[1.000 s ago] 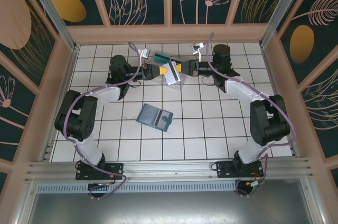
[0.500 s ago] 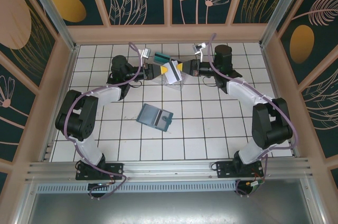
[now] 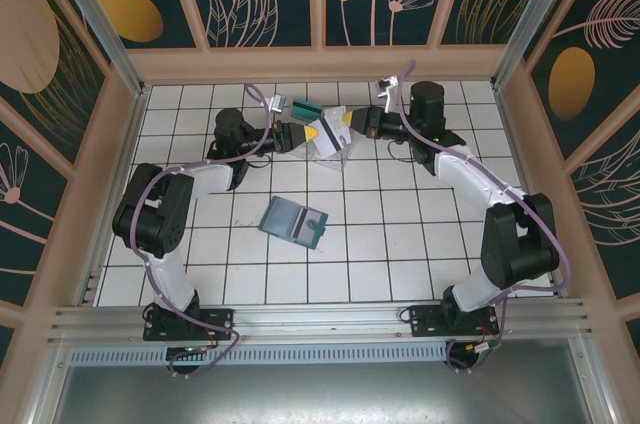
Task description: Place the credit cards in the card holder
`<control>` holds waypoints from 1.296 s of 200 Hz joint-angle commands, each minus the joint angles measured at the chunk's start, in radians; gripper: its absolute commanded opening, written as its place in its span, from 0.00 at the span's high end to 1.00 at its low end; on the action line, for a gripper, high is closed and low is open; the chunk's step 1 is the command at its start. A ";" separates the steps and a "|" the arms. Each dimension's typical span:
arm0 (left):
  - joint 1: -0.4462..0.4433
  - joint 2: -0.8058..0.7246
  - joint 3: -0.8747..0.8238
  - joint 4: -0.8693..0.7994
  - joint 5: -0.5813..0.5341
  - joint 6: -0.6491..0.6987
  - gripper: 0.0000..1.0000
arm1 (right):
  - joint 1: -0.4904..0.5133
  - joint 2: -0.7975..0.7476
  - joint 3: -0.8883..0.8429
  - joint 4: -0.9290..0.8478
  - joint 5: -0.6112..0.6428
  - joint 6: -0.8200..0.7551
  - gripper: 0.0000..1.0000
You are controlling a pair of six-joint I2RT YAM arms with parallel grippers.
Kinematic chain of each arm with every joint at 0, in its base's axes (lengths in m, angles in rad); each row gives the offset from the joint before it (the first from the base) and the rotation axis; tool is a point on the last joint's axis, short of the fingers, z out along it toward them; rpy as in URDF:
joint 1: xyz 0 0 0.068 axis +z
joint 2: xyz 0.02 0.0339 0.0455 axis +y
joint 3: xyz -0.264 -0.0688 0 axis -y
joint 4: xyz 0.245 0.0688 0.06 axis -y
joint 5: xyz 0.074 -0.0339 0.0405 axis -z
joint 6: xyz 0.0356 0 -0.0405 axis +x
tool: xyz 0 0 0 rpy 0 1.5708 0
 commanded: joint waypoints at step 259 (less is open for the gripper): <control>0.100 -0.239 -0.175 -0.457 -0.240 0.342 0.97 | 0.151 0.623 0.865 -0.917 0.536 -1.029 1.00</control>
